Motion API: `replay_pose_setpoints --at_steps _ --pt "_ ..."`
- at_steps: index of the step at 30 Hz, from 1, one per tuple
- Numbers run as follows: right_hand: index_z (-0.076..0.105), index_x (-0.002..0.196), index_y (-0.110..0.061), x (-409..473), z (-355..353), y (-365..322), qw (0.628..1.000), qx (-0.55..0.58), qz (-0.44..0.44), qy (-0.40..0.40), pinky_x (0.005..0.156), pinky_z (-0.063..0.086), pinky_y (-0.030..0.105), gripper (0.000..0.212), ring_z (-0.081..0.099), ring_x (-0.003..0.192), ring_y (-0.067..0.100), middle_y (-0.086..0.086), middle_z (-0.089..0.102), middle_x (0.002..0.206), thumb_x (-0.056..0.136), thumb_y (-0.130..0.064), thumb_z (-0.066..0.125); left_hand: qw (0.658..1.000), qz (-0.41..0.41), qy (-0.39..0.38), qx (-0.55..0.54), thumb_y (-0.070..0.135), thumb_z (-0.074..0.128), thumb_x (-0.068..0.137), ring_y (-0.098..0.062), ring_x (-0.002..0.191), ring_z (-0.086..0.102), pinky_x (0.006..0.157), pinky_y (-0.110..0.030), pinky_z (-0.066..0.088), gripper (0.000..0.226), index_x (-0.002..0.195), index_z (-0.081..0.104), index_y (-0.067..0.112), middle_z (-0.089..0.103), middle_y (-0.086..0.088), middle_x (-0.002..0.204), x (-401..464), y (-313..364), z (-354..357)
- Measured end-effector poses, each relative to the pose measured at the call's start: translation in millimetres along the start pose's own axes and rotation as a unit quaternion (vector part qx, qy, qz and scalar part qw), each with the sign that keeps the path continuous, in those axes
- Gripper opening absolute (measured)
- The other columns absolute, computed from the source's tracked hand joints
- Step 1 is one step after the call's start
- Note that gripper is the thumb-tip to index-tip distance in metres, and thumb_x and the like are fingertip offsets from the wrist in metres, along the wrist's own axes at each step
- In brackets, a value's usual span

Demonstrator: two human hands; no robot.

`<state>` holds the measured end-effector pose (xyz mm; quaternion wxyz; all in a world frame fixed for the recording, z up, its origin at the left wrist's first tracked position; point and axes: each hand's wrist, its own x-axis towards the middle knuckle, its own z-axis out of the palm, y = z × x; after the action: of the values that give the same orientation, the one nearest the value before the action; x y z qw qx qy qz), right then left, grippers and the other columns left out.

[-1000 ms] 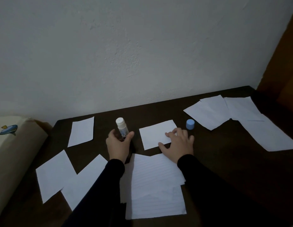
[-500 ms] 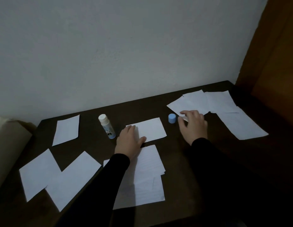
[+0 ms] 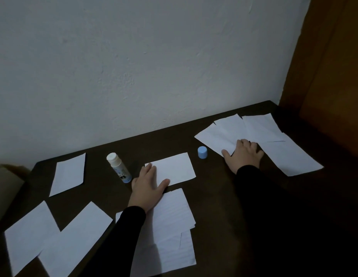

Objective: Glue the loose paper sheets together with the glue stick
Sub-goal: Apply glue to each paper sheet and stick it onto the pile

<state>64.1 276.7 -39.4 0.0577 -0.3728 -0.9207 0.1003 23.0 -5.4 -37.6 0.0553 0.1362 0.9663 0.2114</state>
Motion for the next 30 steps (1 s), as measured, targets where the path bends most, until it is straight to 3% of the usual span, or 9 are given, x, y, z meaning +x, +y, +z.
replay_pose_setpoints --at_steps 9,13,16,18,20,22,26,30 --pt "0.055 0.128 -0.021 1 -2 11 0.997 0.065 0.001 0.049 0.102 0.031 0.047 0.044 0.042 0.122 0.025 0.003 0.053 0.131 0.094 -0.048 0.049 1.0 -0.01 -0.005 -0.012 0.053 0.053 0.092 -0.018 0.147 0.014 0.119 -0.045 0.012 0.072 0.151 0.029 0.02 0.018 0.004 0.16 -2 2 -1" --pt "0.059 0.122 -0.02 -1 -8 7 0.984 0.153 0.001 0.089 0.1 0.032 0.044 0.036 0.048 0.115 0.023 0.004 0.057 0.124 0.096 -0.042 0.05 1.0 -0.009 -0.001 -0.021 0.05 0.055 0.092 -0.019 0.147 0.014 0.119 -0.045 0.012 0.07 0.15 0.03 0.019 0.019 0.004 0.16 -4 4 -3" --pt "0.059 0.122 -0.017 -4 -21 -8 0.945 0.31 0.006 0.103 0.103 0.037 0.04 0.033 0.053 0.106 0.016 0.003 0.057 0.12 0.097 -0.037 0.051 0.999 -0.007 0.01 -0.043 0.05 0.057 0.091 -0.017 0.147 0.015 0.12 -0.044 0.013 0.071 0.15 0.031 0.02 0.021 0.005 0.159 -5 3 -3" --pt "0.059 0.12 -0.016 -12 -31 -22 0.906 0.411 -0.018 0.104 0.093 0.046 0.03 0.03 0.051 0.094 0.007 -0.002 0.055 0.114 0.097 -0.033 0.053 0.997 -0.011 0.017 -0.078 0.049 0.059 0.09 -0.015 0.146 0.018 0.119 -0.043 0.017 0.071 0.15 0.032 0.023 0.024 0.006 0.158 -7 1 -3" --pt "0.059 0.116 -0.016 -24 -41 -35 0.871 0.478 -0.07 0.089 0.078 0.045 0.014 0.024 0.05 0.085 0.001 -0.008 0.052 0.106 0.096 -0.03 0.054 0.988 -0.022 0.041 -0.146 0.049 0.06 0.09 -0.014 0.142 0.027 0.116 -0.041 0.026 0.066 0.147 0.036 0.026 0.032 0.007 0.155 -10 -2 -4" --pt "0.059 0.11 -0.017 -37 -44 -47 0.845 0.514 -0.133 0.06 0.073 0.043 0.009 0.018 0.05 0.083 -0.003 -0.009 0.052 0.099 0.096 -0.027 0.056 0.974 -0.028 0.076 -0.21 0.046 0.058 0.092 -0.012 0.136 0.037 0.11 -0.036 0.033 0.057 0.143 0.042 0.026 0.041 0.006 0.149 -14 -2 -6" --pt "0.06 0.105 -0.023 -58 -36 -64 0.812 0.554 -0.177 -0.046 0.078 0.046 0.015 0.012 0.056 0.093 0.002 -0.009 0.058 0.1 0.093 -0.022 0.059 0.944 -0.041 0.113 -0.307 0.041 0.045 0.099 -0.012 0.126 0.046 0.103 -0.03 0.039 0.044 0.138 0.05 0.022 0.053 0.005 0.136 -22 1 -13" --pt "0.06 0.105 -0.021 -70 -22 -72 0.8 0.558 -0.171 -0.137 0.082 0.049 0.018 0.013 0.059 0.097 0.002 -0.011 0.062 0.099 0.093 -0.016 0.059 0.907 -0.051 0.133 -0.395 0.04 0.036 0.102 -0.014 0.112 0.054 0.095 -0.034 0.046 0.037 0.121 0.061 0.022 0.063 0.005 0.115 -26 -1 -13"
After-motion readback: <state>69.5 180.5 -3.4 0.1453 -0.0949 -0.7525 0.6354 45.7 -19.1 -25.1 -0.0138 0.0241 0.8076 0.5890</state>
